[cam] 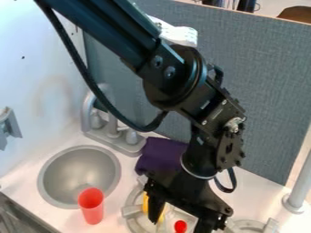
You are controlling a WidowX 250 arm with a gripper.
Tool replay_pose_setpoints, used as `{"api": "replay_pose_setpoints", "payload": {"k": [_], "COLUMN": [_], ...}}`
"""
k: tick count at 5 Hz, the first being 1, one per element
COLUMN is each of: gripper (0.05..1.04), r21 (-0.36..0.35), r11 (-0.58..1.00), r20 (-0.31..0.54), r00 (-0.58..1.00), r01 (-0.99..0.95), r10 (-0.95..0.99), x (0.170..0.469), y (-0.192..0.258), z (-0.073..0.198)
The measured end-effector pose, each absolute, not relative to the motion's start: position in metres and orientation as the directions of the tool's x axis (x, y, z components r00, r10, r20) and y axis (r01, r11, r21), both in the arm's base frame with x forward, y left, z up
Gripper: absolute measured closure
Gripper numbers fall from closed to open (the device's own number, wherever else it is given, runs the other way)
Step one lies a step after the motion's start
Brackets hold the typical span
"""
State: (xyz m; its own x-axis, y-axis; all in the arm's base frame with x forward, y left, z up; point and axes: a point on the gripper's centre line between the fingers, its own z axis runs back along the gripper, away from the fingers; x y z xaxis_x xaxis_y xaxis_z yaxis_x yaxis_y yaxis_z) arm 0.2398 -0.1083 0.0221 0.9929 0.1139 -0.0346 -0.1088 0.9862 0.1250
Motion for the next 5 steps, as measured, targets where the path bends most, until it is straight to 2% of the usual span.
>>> {"api": "replay_pose_setpoints", "payload": {"k": [2,3,5], "gripper": [0.079,0.079,0.079], "r21": [0.122,0.148,0.164], "r11": [0.990,0.988,0.986], "r20": [-0.041,-0.044,-0.106], "r00": [0.997,0.998,0.994], "r01": [-0.067,-0.041,0.026], "r10": [0.072,0.048,-0.008], "x": [0.240,0.241,0.244], "y": [-0.109,-0.105,-0.108], "z": [0.014,0.009,-0.019]}}
